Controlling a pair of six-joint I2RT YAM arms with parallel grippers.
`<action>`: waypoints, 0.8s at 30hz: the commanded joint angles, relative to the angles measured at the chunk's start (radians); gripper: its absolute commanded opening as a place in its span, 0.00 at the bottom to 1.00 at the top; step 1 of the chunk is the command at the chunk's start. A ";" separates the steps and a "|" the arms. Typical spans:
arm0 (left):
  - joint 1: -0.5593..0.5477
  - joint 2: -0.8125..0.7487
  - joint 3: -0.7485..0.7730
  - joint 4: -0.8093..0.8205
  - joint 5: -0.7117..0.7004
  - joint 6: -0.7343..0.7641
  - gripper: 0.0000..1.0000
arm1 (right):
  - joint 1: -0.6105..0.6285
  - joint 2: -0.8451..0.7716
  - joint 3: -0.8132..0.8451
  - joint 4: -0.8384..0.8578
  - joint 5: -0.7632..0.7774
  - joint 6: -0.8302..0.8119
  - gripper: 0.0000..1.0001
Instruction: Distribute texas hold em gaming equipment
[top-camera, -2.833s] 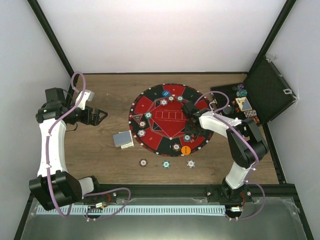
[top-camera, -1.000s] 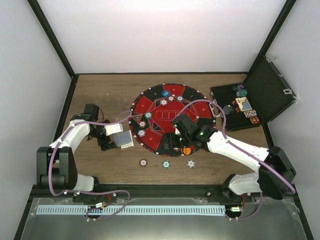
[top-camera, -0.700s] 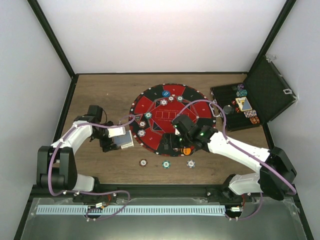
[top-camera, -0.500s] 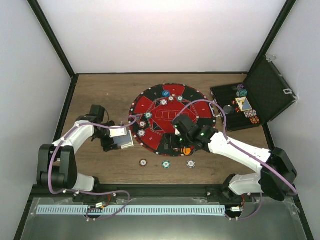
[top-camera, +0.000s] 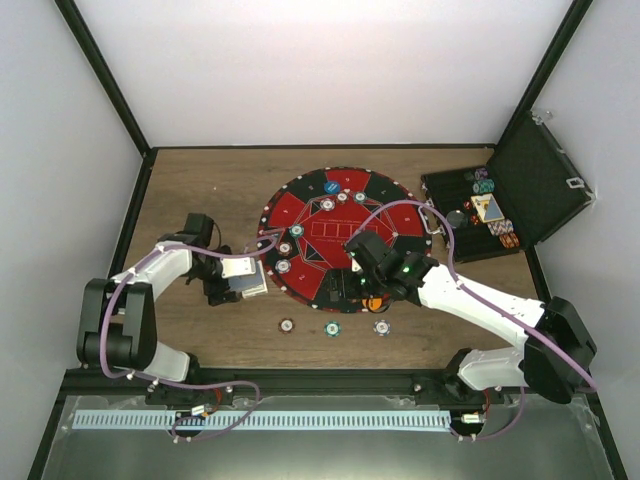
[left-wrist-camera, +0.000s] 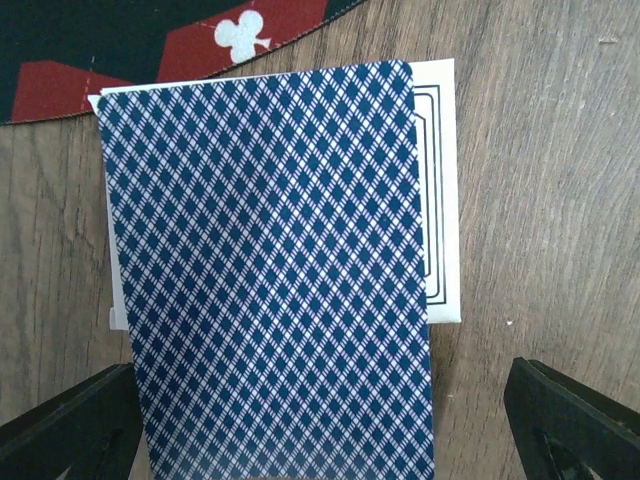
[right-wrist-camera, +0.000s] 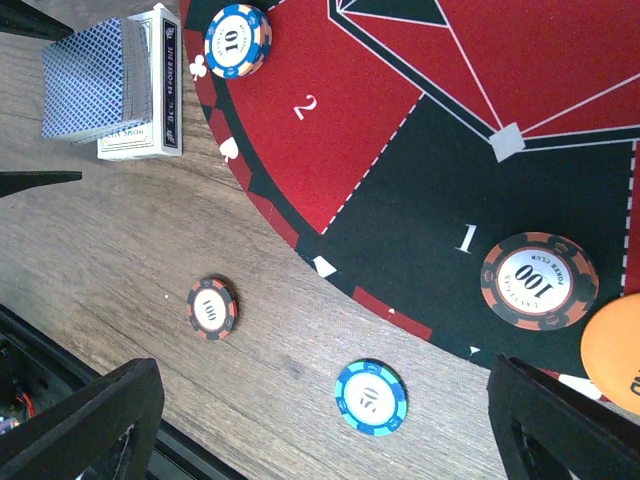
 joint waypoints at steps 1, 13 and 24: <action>-0.007 0.020 -0.014 0.029 0.005 0.024 1.00 | 0.009 -0.023 0.039 -0.019 0.015 0.004 0.90; -0.007 0.064 -0.018 0.066 0.010 0.021 1.00 | 0.009 -0.029 0.049 -0.038 0.021 0.004 0.90; -0.007 0.066 -0.041 0.113 0.007 0.024 0.95 | 0.010 -0.026 0.056 -0.046 0.026 0.002 0.88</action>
